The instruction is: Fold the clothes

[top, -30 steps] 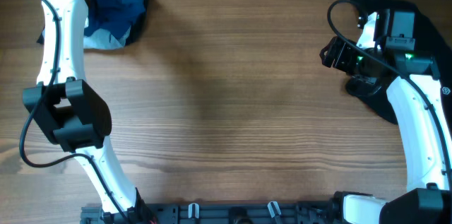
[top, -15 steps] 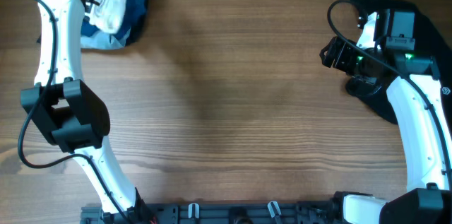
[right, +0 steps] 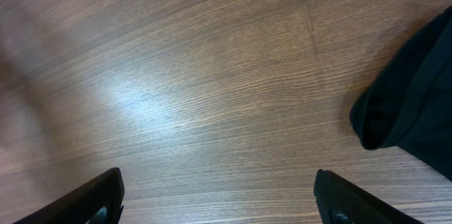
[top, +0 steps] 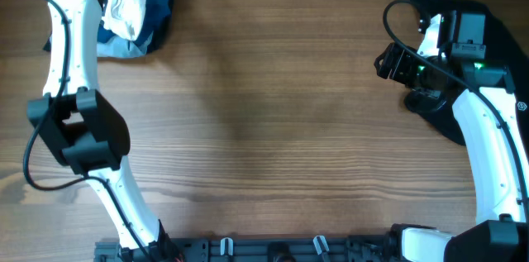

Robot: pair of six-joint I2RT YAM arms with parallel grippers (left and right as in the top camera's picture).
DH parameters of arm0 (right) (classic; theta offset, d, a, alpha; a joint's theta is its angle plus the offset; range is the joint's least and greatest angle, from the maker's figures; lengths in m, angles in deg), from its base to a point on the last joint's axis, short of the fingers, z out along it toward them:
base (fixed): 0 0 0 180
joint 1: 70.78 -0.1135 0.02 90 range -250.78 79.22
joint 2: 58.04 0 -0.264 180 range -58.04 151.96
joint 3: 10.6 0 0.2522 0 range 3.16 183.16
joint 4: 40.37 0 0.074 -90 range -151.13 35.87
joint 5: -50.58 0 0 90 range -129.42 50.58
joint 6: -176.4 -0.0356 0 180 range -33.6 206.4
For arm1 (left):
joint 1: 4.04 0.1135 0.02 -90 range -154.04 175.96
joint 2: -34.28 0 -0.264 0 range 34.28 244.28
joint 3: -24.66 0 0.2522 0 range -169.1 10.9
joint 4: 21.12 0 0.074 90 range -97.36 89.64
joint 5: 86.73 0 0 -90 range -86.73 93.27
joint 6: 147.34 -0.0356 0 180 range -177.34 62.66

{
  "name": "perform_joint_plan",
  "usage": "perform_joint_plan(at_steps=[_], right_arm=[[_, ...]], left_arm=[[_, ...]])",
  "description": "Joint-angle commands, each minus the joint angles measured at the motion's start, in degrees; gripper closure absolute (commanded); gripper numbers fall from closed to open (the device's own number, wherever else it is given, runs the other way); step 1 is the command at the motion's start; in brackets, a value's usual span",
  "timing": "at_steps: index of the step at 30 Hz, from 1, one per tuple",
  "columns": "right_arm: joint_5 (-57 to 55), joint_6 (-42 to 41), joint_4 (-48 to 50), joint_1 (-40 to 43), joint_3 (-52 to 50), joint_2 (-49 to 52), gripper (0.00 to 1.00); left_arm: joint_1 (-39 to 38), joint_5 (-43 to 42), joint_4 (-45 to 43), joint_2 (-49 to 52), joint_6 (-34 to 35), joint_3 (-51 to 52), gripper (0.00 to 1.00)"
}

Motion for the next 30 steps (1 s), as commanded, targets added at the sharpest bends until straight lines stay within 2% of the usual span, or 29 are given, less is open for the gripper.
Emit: perform_joint_plan(at_steps=[1,8,11,14,17,23,24,25,30], right_arm=[[0.1,-0.2,-0.3,0.1,0.3,-0.8,0.13],[0.1,-0.2,-0.3,0.1,0.3,-0.8,0.13],[0.1,-0.1,-0.3,0.1,0.3,-0.8,0.13],[0.1,-0.1,-0.8,0.1,0.3,-0.8,0.13],[0.0,0.0,-0.7,0.1,0.3,-0.8,0.13],[-1.3,2.1,3.1,0.1,1.0,-0.9,0.09],[-3.7,2.4,3.1,0.1,1.9,-0.9,0.03],[-5.6,3.1,3.0,0.1,3.0,-0.9,0.01],[-11.3,10.2,-0.1,0.1,12.3,-2.5,0.00]], left_arm=[[0.0,3.8,-0.6,8.4,0.2,-0.4,0.00],[0.9,9.0,12.9,24.9,0.2,-0.4,0.00],[1.4,9.0,15.7,31.6,0.2,-0.4,0.00],[1.3,9.0,16.9,32.8,1.0,-0.5,0.00],[1.5,9.0,15.1,28.1,1.9,-0.5,0.00],[1.5,9.0,10.4,10.7,1.9,-0.5,0.00],[1.5,9.0,10.2,7.5,1.9,-0.5,0.00],[1.4,8.8,10.2,4.4,1.9,-0.5,0.00],[0.5,8.8,11.3,-6.8,1.9,-0.5,0.00]])
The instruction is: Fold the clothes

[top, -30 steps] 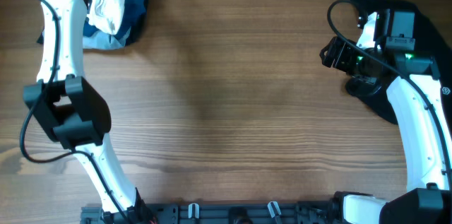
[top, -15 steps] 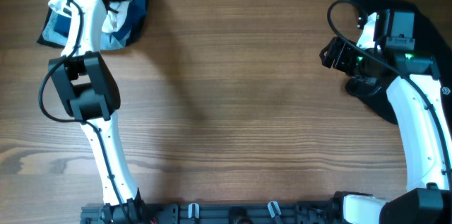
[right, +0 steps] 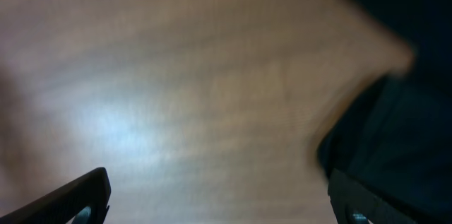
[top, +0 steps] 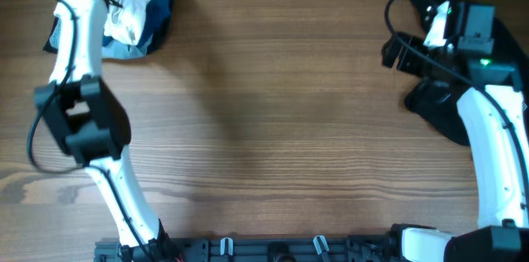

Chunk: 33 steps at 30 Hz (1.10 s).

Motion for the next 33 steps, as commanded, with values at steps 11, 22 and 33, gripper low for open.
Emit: perform_joint_plan(at_steps=[11,22,33], right_arm=[[-4.3,7.2,-12.9,0.1,22.6,-18.1,0.00],[-4.3,7.2,-14.9,0.1,22.5,-25.3,0.00],[2.6,7.3,17.4,-0.2,-7.8,-33.6,0.00]], left_arm=[[-0.2,0.7,3.3,-13.6,1.0,0.0,0.00],[-0.2,0.7,8.5,-13.6,1.0,0.0,0.00],[-0.2,0.7,8.6,-13.7,1.0,0.0,0.00]])
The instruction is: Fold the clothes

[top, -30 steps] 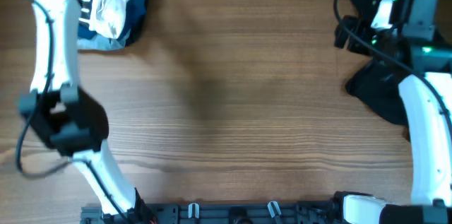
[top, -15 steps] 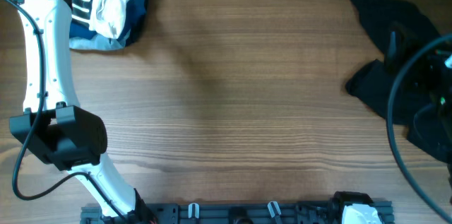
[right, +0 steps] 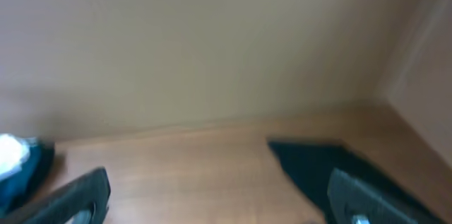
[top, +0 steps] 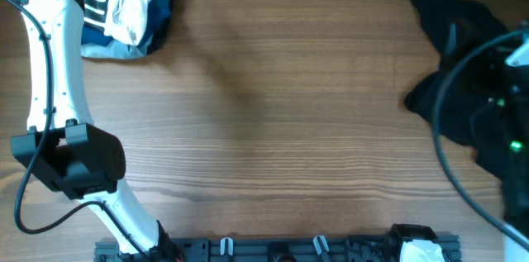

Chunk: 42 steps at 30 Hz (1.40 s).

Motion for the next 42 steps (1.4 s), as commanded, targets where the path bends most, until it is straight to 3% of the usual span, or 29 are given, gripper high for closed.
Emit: perform_joint_plan(at_steps=[1,4,9,17,22,26,42], right_arm=[[6.9,0.4,16.0,-0.6,-19.6,-8.5,0.00],[7.2,0.3,31.8,-2.8,-40.5,-18.9,0.00],[5.1,0.3,40.6,-3.1,-61.7,-34.6,0.00],[2.6,0.4,41.4,-3.1,-77.5,-51.1,0.00],[3.7,-0.5,40.6,-3.3,-82.2,-55.2,0.00],[3.7,-5.9,40.6,-3.3,-82.2,-55.2,0.00],[3.7,-5.9,40.6,-3.3,-82.2,-55.1,0.00]], left_arm=[[-0.2,0.5,-0.2,0.2,0.9,0.3,0.00],[-0.2,0.5,-0.2,0.2,0.9,0.3,0.00],[-0.2,0.5,-0.2,0.2,0.9,0.3,0.00],[-0.2,0.5,-0.2,0.2,0.9,0.3,0.00],[-0.2,0.5,-0.2,0.2,0.9,0.3,0.00],[-0.2,0.5,-0.2,0.2,0.9,0.3,0.00],[-0.2,0.5,-0.2,0.2,0.9,0.3,0.00]])
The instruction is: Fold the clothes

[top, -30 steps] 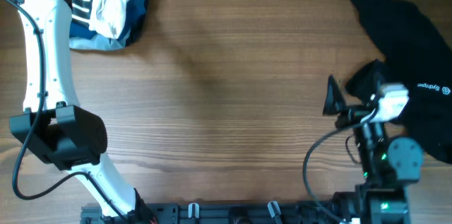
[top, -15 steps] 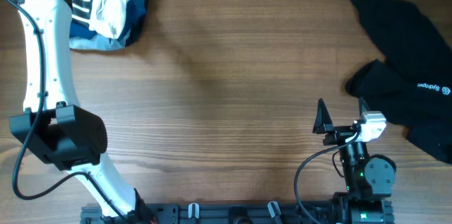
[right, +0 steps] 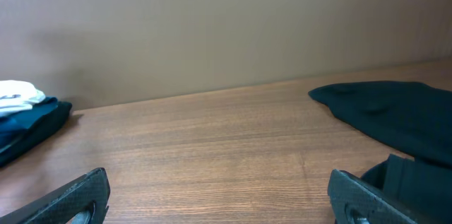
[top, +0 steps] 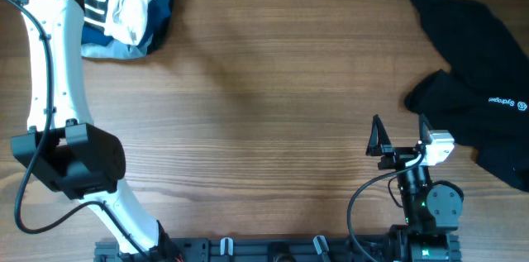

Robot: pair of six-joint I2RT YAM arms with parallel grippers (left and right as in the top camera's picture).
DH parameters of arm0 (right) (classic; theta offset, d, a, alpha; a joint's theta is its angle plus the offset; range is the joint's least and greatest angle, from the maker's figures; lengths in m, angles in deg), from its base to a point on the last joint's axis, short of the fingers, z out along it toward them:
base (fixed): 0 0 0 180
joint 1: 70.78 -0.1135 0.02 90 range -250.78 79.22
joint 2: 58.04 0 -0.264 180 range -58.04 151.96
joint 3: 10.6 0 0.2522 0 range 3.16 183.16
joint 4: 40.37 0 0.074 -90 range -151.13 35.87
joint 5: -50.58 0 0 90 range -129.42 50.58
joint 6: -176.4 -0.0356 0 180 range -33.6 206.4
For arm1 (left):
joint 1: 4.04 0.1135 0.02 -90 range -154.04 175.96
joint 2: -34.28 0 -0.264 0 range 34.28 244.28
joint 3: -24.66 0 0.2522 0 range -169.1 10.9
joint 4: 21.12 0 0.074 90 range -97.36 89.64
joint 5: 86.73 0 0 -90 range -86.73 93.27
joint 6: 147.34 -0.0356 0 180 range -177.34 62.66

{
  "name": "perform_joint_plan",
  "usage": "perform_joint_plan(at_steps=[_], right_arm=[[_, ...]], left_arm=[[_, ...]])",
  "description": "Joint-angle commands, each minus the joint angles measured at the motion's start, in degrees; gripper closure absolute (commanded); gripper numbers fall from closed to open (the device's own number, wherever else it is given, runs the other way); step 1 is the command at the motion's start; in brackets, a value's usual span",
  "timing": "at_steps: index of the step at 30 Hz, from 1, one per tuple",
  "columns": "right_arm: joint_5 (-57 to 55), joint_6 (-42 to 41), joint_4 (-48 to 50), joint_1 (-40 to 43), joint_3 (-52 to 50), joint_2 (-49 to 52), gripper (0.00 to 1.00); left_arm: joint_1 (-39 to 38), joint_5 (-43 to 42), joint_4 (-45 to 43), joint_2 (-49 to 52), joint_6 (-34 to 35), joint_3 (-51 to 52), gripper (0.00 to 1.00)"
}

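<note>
A black garment point(top: 475, 72) lies crumpled, spread over the table's right side; the right wrist view shows it at the right point(right: 385, 111). A pile of clothes point(top: 128, 6), white, striped and blue, sits at the far left corner, and is seen far off at the left edge in the right wrist view point(right: 25, 114). My right gripper point(top: 397, 136) is drawn back by the table's front edge, level, facing across the table, apart from the garment. It point(right: 219, 185) is open with nothing between its fingers. My left gripper is at the pile's left edge; its jaws cannot be made out.
The wooden table point(top: 273, 105) stretches between the pile and the garment. A plain wall point(right: 226, 26) stands behind the far edge. The left arm point(top: 50, 80) runs along the left side. The arms' mounting rail point(top: 273, 250) lies along the front edge.
My right arm was at the right edge over the black garment; now it is folded back at the front edge, its gripper still open. The garment shows in full. The left arm has not moved.
My right gripper stood open over bare wood beside the black garment, and my left arm reached over the pile. Then the right gripper was nearer the garment. Later the left arm stood left of the pile and the right arm at the table's edge; now it is folded at the front.
</note>
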Motion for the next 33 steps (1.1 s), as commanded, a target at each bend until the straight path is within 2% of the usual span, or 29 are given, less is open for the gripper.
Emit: perform_joint_plan(at_steps=[1,10,15,19,21,24,25,27,31,33], right_arm=[[0.0,-0.6,0.3,-0.3,0.0,-0.8,0.00],[0.0,-0.7,0.3,-0.3,0.0,-0.8,0.00],[0.0,-0.6,0.3,-0.3,0.0,-0.8,0.00],[0.0,-0.7,0.3,-0.3,0.0,-0.8,0.00],[0.0,-0.6,0.3,-0.3,0.0,-0.8,0.00],[0.0,-0.6,0.3,-0.3,0.0,-0.8,0.00],[0.0,-0.6,0.3,-0.3,0.0,-0.8,0.00],[0.0,-0.7,0.3,-0.3,0.0,-0.8,0.00],[0.0,-0.6,0.3,-0.3,0.0,-0.8,0.00],[0.0,-0.7,0.3,-0.3,0.0,-0.8,0.00]], left_arm=[[-0.2,0.3,-0.2,0.2,0.7,0.3,0.00],[-0.8,0.3,-0.2,-2.4,0.7,0.3,0.00],[-2.8,2.7,0.0,-11.9,0.5,0.3,0.00],[-2.5,2.9,6.3,-21.0,0.5,1.6,0.00],[-2.3,2.8,6.6,-25.1,0.5,5.0,0.00],[-0.9,-2.1,1.7,-35.8,0.6,18.9,0.00],[0.2,-5.9,-3.9,-41.9,0.6,28.5,0.00],[1.2,-9.8,-11.3,-49.6,0.6,40.8,0.00],[1.4,-11.2,-21.7,-64.9,0.8,62.8,0.00],[1.4,-11.6,-23.9,-73.2,0.8,73.0,0.00]])
